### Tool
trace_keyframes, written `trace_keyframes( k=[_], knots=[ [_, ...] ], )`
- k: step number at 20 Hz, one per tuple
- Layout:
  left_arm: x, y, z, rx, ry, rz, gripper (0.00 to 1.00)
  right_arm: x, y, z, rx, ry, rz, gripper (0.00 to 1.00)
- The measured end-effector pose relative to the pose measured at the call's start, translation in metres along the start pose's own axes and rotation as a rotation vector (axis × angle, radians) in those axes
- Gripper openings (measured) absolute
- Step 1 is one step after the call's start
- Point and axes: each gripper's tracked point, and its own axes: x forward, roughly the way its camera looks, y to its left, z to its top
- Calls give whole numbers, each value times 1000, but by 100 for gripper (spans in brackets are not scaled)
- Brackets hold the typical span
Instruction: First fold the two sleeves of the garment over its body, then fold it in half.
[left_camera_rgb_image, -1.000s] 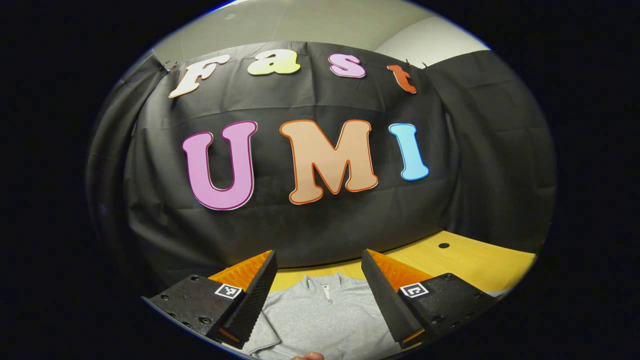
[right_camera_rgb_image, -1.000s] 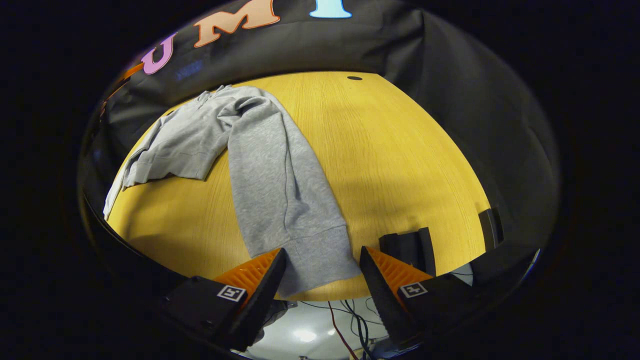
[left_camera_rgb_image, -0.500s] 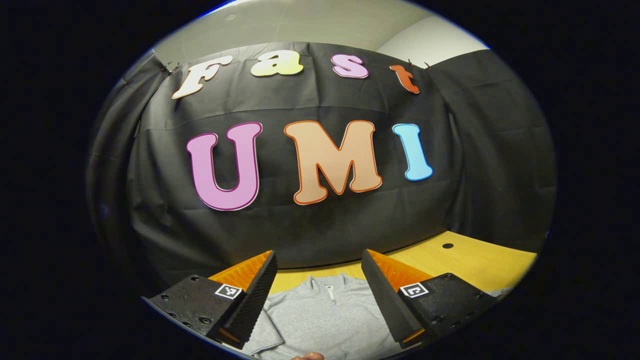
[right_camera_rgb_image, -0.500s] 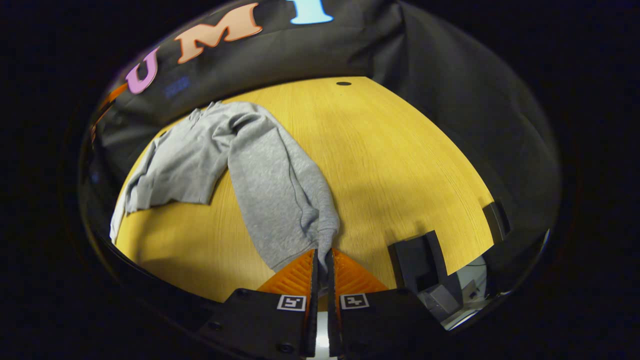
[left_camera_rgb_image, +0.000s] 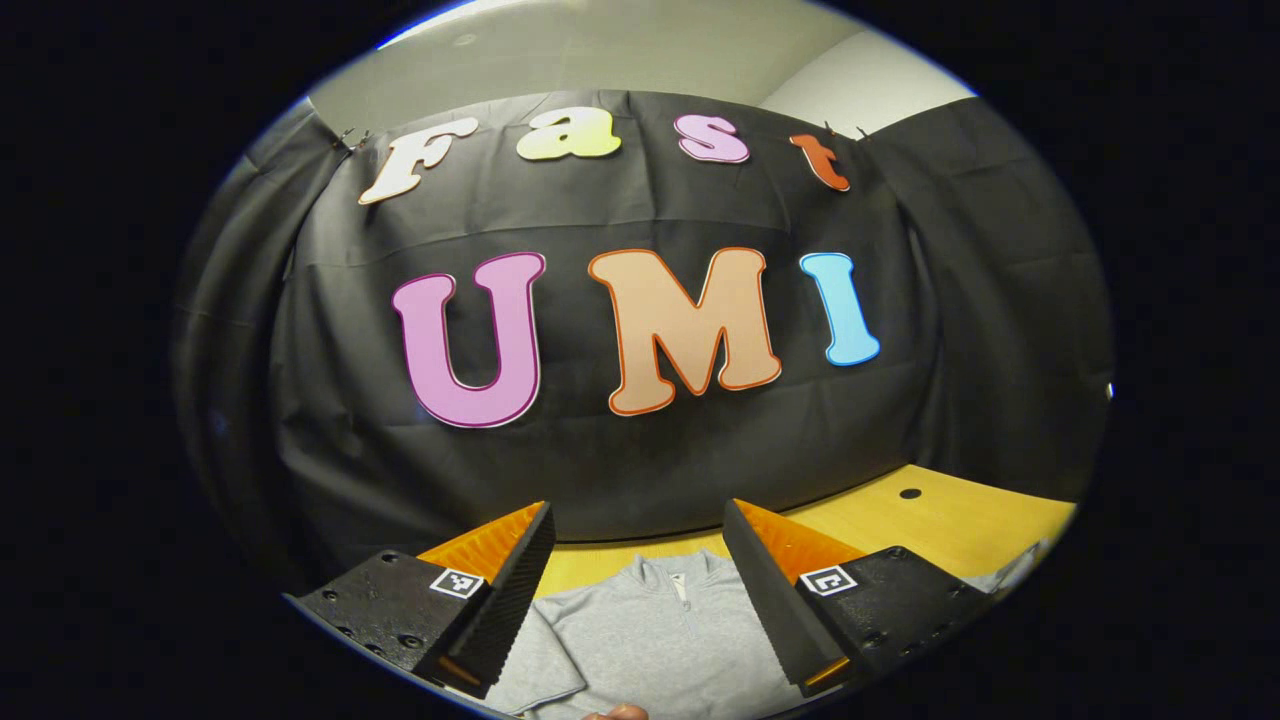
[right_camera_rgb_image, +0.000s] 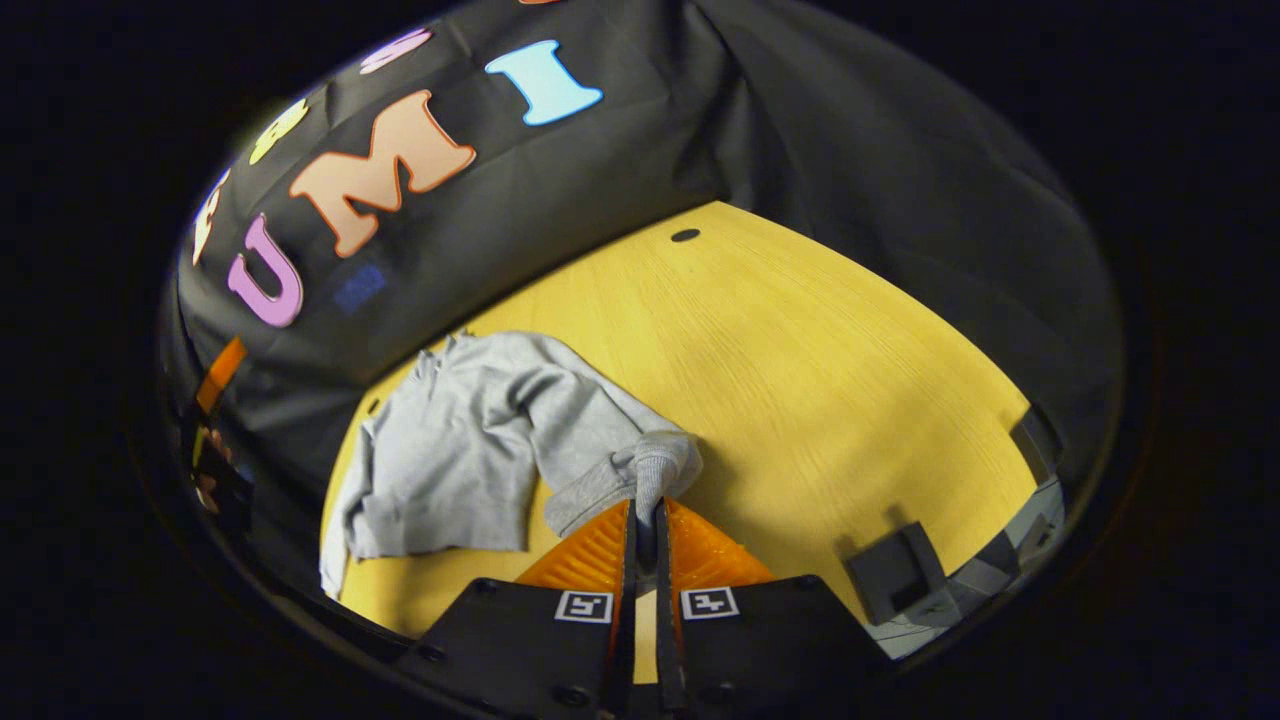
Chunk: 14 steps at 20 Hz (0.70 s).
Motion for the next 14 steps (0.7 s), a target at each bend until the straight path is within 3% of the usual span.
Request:
trace_keyframes(
  k=[14],
  knots=[
    [-32,91,-17,-6,34,191,100,36,180,76,-12,-45,343,11]
  ],
)
